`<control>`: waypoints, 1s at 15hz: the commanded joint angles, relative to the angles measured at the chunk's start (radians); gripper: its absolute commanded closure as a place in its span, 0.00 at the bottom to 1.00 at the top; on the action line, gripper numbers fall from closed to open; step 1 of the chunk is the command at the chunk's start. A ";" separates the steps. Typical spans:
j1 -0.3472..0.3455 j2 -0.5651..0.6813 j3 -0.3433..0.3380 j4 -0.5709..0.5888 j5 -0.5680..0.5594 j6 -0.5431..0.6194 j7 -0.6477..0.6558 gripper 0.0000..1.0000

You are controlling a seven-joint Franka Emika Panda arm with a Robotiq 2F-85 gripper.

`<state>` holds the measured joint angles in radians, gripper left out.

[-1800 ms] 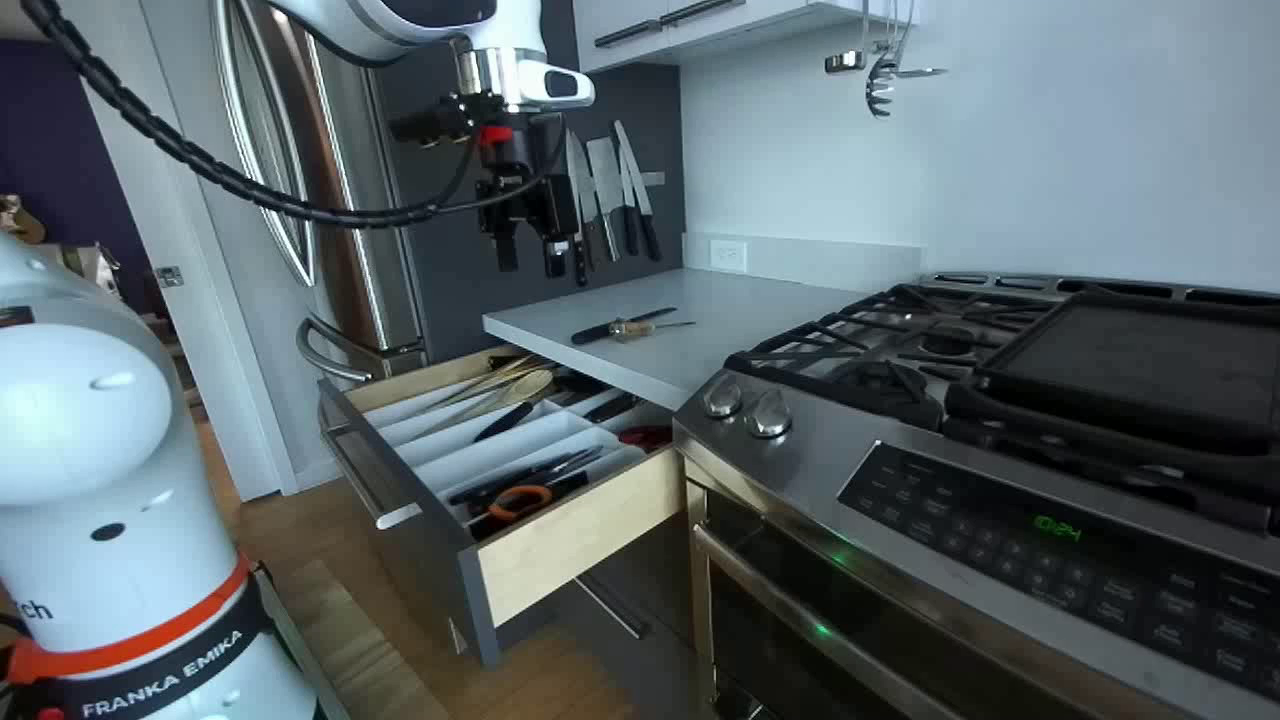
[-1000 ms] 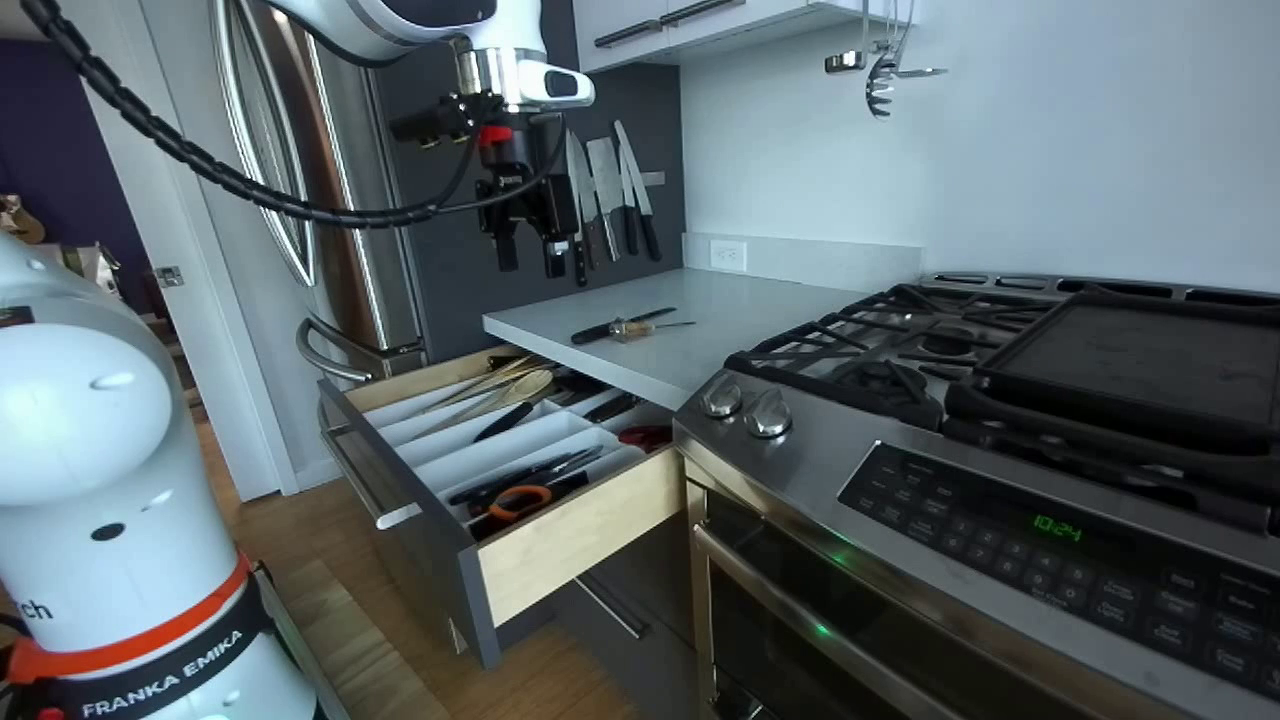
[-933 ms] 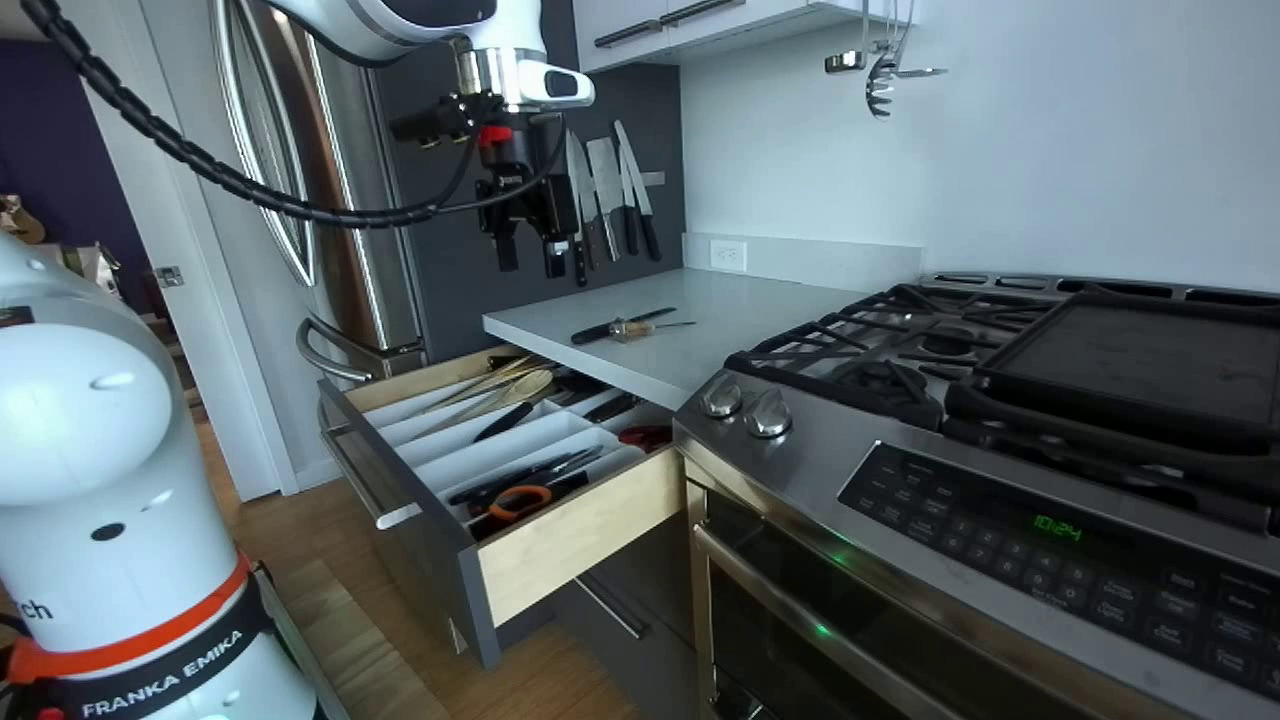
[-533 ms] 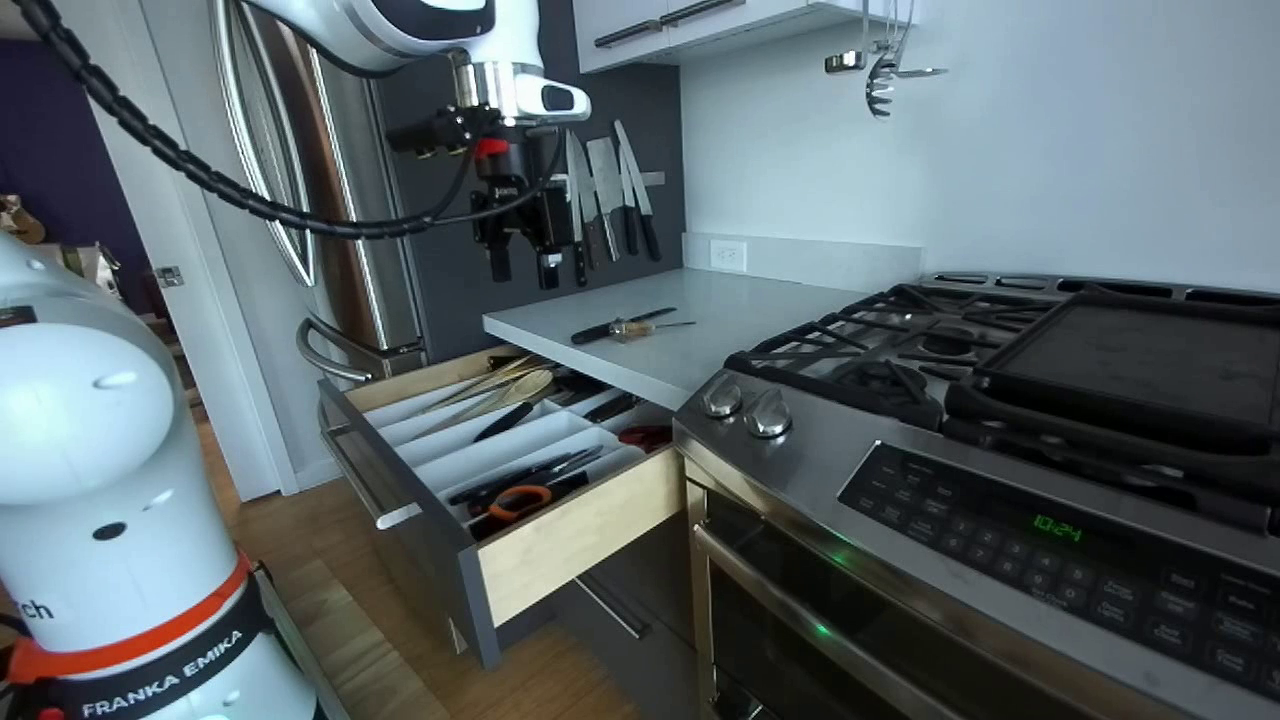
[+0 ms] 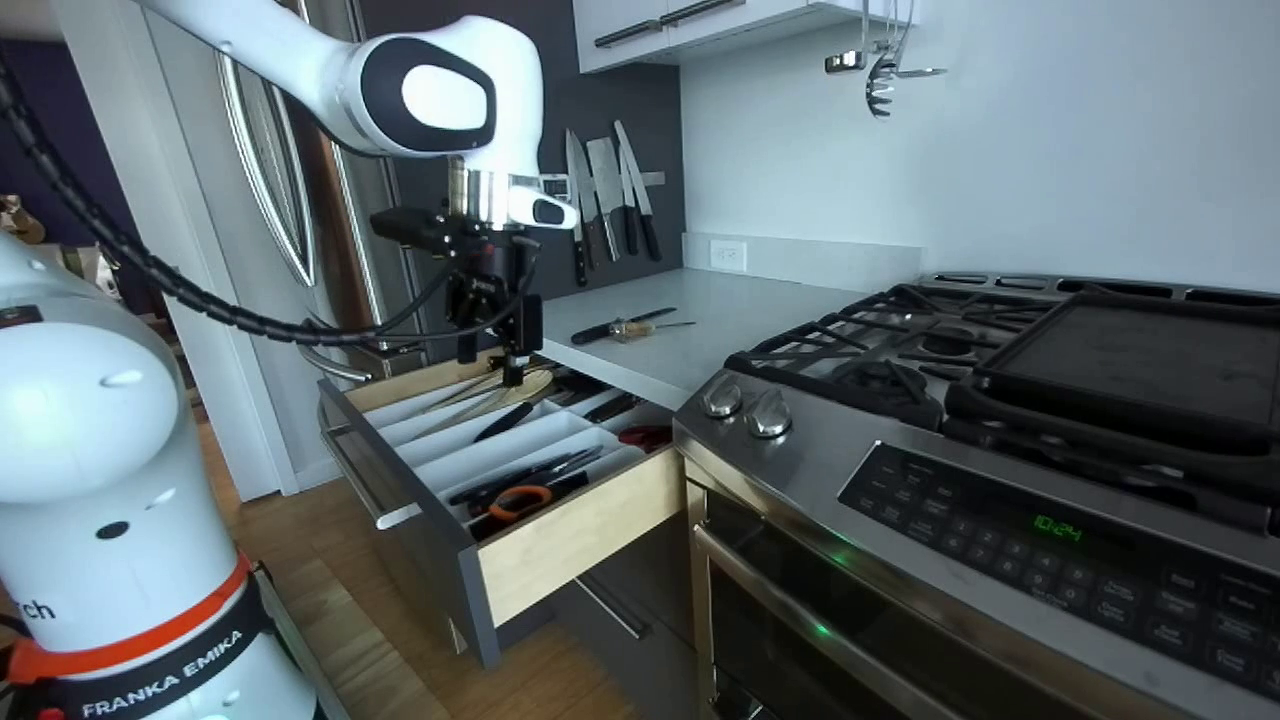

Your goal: Remove the orange and black scissors from the far right compartment of the opened drawer and place it on the counter top

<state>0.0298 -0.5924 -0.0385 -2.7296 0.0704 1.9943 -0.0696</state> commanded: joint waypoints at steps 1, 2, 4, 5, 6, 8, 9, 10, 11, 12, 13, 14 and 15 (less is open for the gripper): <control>-0.004 0.071 -0.073 -0.021 0.072 0.062 -0.082 0.16; -0.003 0.083 -0.085 -0.033 0.088 0.078 -0.100 0.25; -0.004 0.124 -0.102 -0.033 0.116 0.113 -0.122 0.30; -0.004 0.146 -0.106 -0.032 0.128 0.133 -0.129 0.28; 0.000 0.169 -0.111 -0.031 0.149 0.151 -0.139 0.29; 0.005 0.217 -0.108 -0.031 0.185 0.192 -0.145 0.33; 0.005 0.239 -0.103 -0.030 0.198 0.211 -0.146 0.35; 0.006 0.263 -0.102 -0.030 0.213 0.226 -0.147 0.36; 0.005 0.286 -0.100 -0.030 0.223 0.242 -0.151 0.34; 0.003 0.305 -0.100 -0.030 0.234 0.256 -0.154 0.35; 0.002 0.326 -0.100 -0.030 0.244 0.272 -0.160 0.33; -0.001 0.346 -0.098 -0.030 0.249 0.288 -0.163 0.34; 0.000 0.366 -0.099 -0.030 0.263 0.300 -0.171 0.32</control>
<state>0.0298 -0.2952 -0.1365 -2.7604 0.2842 2.2451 -0.2018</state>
